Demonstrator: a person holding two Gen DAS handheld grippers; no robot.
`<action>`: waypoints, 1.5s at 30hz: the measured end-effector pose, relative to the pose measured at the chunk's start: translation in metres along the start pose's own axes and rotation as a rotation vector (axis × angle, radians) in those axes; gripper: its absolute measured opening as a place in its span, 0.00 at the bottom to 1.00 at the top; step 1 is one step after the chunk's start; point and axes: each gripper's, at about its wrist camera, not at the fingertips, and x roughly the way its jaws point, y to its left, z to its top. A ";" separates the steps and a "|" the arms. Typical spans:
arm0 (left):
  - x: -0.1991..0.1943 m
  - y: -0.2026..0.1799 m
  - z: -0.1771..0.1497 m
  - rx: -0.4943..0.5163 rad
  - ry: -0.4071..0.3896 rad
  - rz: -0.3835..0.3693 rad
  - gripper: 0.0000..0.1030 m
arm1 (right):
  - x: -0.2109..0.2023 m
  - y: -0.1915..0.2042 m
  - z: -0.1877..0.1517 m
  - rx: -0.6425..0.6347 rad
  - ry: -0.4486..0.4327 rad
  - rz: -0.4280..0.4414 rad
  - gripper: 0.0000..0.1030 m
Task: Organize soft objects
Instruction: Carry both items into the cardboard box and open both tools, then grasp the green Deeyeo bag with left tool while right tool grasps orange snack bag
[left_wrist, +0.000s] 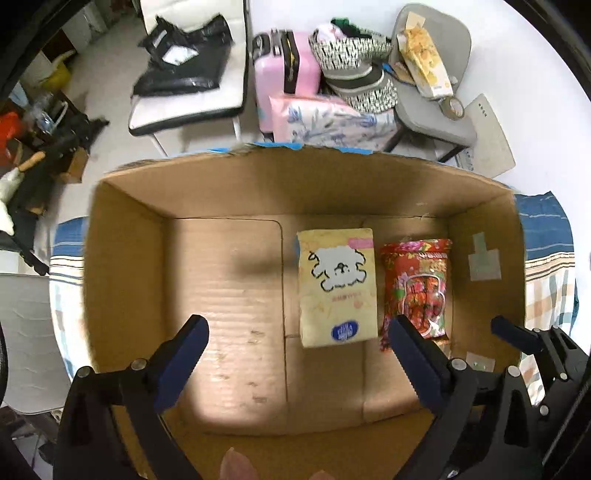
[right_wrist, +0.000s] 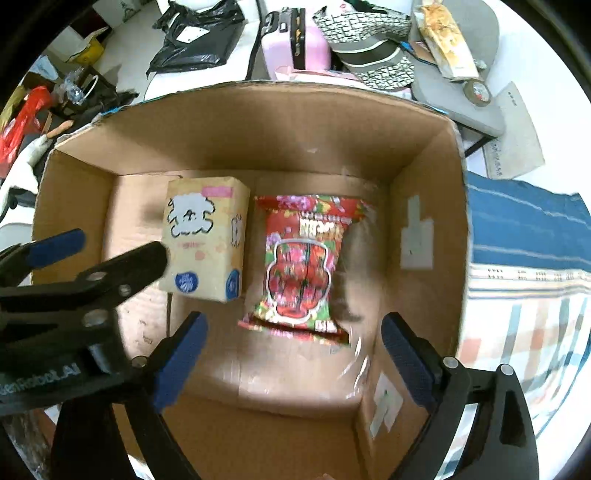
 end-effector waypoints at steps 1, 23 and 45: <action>-0.008 0.001 -0.006 0.003 -0.017 0.012 0.97 | -0.003 -0.002 -0.005 0.009 -0.008 -0.001 0.94; -0.125 0.006 -0.119 -0.052 -0.289 0.111 0.97 | -0.123 0.020 -0.130 0.059 -0.260 -0.077 0.94; -0.125 -0.006 -0.222 -0.119 -0.208 0.087 0.97 | -0.111 -0.049 -0.250 0.131 -0.157 0.029 0.94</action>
